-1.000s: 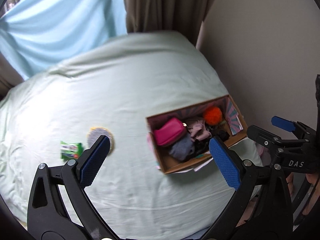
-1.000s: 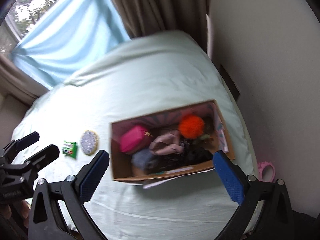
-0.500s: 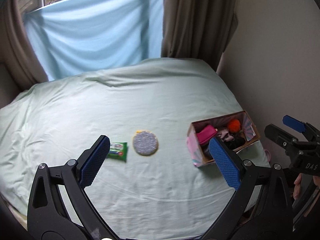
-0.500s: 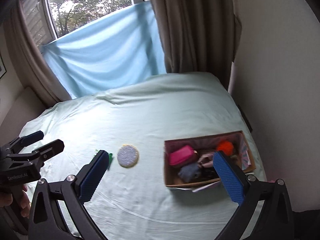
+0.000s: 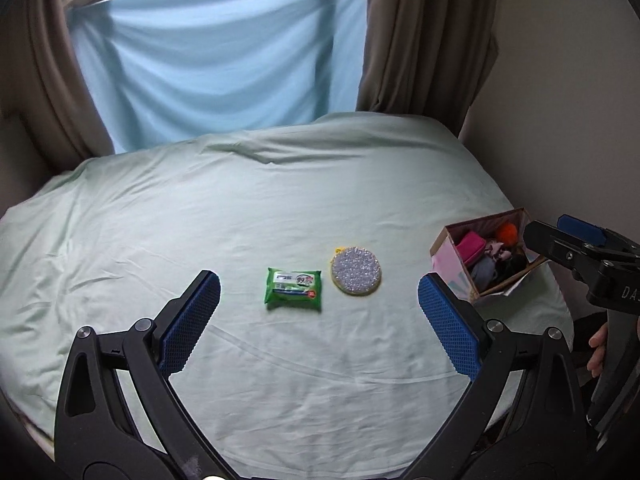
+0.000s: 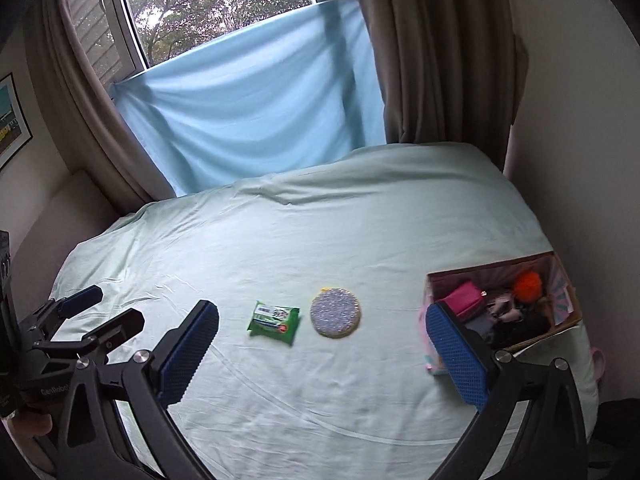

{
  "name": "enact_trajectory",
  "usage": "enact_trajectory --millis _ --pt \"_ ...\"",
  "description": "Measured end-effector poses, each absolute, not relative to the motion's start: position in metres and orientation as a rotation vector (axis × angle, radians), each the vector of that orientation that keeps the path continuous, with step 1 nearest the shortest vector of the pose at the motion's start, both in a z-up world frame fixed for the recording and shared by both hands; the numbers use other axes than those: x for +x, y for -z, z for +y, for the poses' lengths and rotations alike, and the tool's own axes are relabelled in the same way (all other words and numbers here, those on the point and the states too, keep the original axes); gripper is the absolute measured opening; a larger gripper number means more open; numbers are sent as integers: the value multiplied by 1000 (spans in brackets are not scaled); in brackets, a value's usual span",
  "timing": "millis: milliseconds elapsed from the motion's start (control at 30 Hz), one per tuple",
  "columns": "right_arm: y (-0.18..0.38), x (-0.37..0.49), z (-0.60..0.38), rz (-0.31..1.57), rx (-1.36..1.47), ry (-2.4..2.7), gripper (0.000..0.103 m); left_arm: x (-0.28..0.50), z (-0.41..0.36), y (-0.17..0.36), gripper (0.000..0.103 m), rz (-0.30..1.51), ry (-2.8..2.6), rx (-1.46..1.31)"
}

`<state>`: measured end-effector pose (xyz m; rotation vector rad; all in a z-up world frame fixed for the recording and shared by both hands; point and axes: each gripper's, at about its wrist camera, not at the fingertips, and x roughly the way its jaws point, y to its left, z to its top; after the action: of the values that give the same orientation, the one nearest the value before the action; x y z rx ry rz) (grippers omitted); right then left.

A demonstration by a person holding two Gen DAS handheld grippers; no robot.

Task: Organize soft objects
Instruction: 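Raise both open tools out of the box and move toward the wipes, then close the left tool on the green wipes pack while the right tool grasps the glitter sponge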

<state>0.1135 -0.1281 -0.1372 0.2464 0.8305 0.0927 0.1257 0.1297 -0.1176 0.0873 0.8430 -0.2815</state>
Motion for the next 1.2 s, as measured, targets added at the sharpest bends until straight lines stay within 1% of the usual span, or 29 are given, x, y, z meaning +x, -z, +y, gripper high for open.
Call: enact_trajectory --millis 233,333,400,633,833,1033,1200 --pt "167 142 -96 845 200 -102 103 153 148 157 99 864 328 140" --pt "189 161 -88 903 156 -93 103 170 149 180 99 882 366 180" --pt "209 176 -83 951 128 -103 103 184 146 198 99 890 404 235" --pt "271 220 -73 1002 73 -107 103 239 134 273 99 953 565 388" --pt "324 262 -73 1094 35 -100 103 277 110 330 99 1002 669 552" --pt "391 297 -71 1186 0 -122 103 294 87 398 99 1062 785 740" --pt "433 316 -68 1249 -50 -152 103 297 79 437 99 1098 840 823"
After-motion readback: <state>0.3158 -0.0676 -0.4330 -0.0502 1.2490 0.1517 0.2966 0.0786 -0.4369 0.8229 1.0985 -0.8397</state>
